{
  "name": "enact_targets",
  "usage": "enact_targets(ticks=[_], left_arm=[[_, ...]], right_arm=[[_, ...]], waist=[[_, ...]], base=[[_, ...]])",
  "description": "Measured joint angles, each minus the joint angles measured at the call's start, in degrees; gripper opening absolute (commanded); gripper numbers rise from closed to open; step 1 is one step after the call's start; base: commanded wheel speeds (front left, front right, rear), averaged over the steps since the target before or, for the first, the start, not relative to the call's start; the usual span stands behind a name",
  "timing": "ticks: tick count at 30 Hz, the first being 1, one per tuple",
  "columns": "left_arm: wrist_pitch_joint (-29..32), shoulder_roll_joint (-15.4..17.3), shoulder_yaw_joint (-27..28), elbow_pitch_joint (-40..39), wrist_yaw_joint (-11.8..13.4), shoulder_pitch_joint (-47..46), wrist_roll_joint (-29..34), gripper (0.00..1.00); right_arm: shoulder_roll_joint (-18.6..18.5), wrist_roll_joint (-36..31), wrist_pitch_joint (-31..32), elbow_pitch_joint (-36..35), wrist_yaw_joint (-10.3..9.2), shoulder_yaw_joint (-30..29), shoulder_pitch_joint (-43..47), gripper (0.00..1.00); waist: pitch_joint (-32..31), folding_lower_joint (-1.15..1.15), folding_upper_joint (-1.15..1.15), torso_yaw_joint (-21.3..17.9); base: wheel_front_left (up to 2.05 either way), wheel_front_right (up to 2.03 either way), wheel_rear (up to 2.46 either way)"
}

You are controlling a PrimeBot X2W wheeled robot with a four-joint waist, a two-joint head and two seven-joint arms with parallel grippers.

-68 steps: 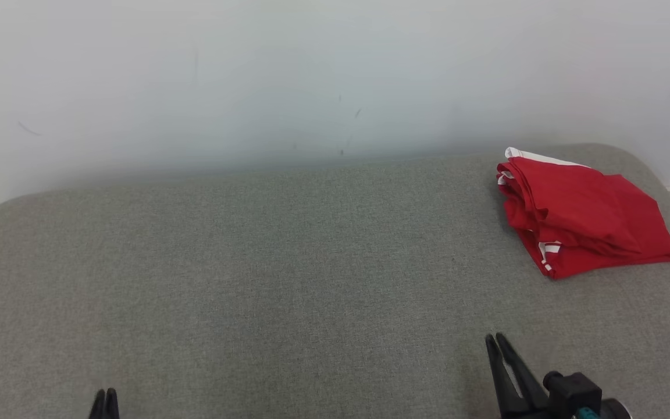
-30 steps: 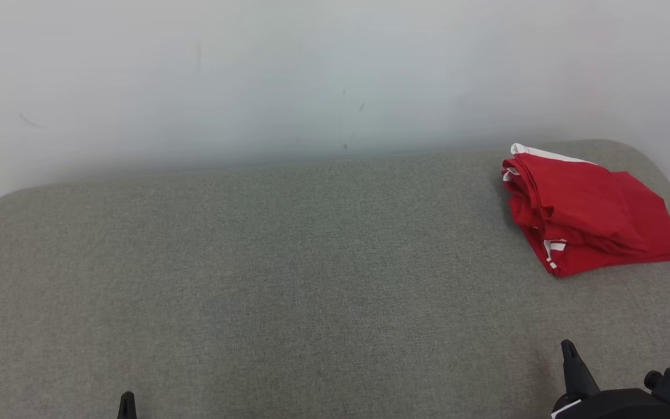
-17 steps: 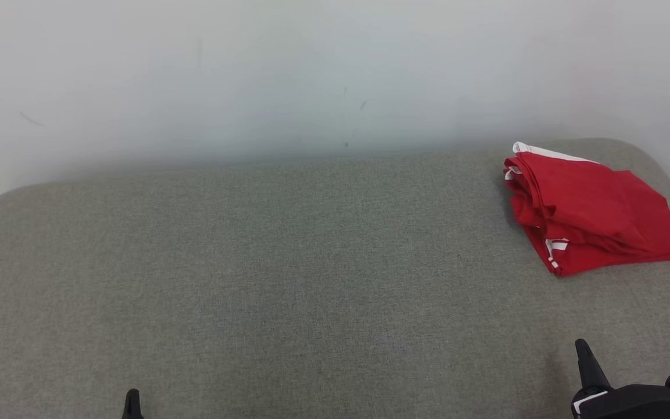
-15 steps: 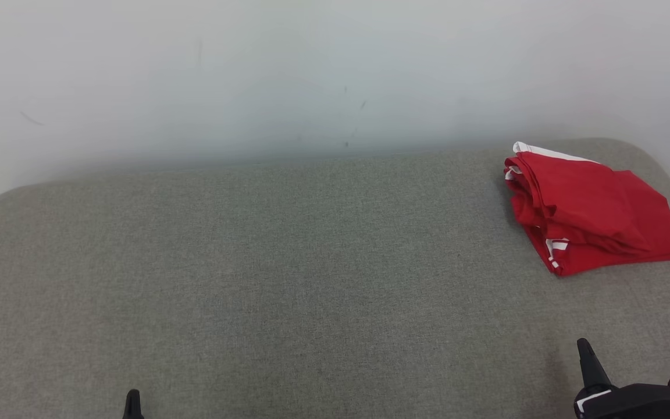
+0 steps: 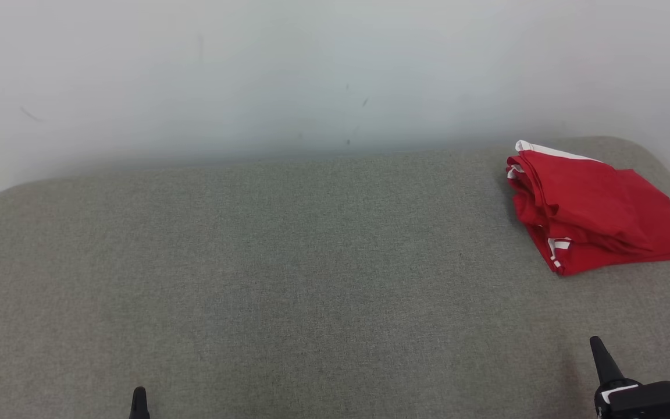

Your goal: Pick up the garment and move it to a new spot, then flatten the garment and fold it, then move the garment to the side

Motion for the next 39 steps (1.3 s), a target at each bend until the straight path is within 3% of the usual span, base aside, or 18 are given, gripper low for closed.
enact_targets(ticks=[39], left_arm=[[0.52, -0.24, -3.27, 1.52, -2.41, -1.82, -19.86, 0.00]], right_arm=[[0.70, 19.01, 9.57, 0.82, 0.00, -9.06, -2.30, 0.00]], waist=[[0.86, 0.00, 0.00, 0.50]], base=[[0.00, 0.00, 0.00]])
